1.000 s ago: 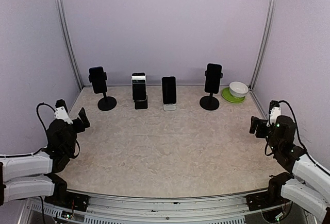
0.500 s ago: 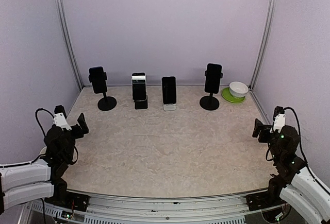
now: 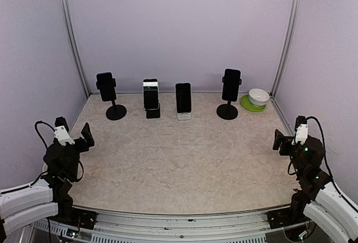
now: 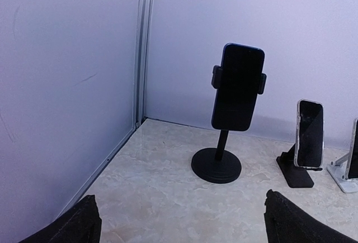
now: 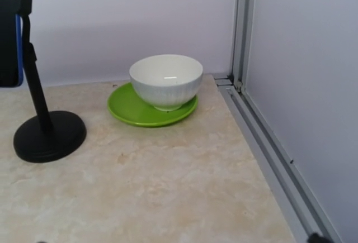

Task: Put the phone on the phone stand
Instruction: Reset both arms

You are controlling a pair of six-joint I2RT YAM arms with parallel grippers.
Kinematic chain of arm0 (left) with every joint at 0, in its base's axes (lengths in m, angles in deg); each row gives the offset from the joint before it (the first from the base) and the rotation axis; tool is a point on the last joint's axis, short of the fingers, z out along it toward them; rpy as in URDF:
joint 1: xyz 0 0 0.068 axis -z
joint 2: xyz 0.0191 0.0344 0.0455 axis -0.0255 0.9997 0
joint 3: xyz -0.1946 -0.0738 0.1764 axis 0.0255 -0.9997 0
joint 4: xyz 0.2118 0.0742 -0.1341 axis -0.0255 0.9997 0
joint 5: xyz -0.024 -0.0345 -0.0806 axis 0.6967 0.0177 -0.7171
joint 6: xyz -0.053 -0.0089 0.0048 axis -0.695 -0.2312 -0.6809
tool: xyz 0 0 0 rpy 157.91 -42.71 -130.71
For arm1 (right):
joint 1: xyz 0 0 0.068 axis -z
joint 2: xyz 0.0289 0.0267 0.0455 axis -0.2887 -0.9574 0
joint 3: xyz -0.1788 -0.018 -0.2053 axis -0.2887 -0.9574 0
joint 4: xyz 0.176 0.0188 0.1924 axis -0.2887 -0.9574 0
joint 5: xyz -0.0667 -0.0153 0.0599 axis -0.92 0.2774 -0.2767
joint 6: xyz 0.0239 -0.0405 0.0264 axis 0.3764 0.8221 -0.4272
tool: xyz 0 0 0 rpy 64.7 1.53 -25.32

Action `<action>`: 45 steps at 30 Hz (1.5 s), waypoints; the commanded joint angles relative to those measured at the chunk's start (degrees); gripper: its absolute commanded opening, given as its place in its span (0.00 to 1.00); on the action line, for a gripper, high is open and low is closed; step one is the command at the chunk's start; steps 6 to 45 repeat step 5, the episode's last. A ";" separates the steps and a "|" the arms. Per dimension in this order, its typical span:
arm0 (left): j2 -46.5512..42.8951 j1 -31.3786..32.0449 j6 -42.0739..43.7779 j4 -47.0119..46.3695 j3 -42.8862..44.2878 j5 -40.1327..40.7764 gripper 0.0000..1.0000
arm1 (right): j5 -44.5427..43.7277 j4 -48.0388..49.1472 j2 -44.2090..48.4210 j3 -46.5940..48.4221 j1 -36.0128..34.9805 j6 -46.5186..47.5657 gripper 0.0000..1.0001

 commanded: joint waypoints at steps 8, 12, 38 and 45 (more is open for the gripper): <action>3.50 0.33 1.48 -4.54 -2.72 -1.82 0.99 | 0.91 2.95 -0.90 -0.85 0.41 1.13 1.00; 3.50 0.33 1.48 -4.54 -2.72 -1.82 0.99 | 0.91 2.95 -0.90 -0.85 0.41 1.13 1.00; 3.50 0.33 1.48 -4.54 -2.72 -1.82 0.99 | 0.91 2.95 -0.90 -0.85 0.41 1.13 1.00; 3.50 0.33 1.48 -4.54 -2.72 -1.82 0.99 | 0.91 2.95 -0.90 -0.85 0.41 1.13 1.00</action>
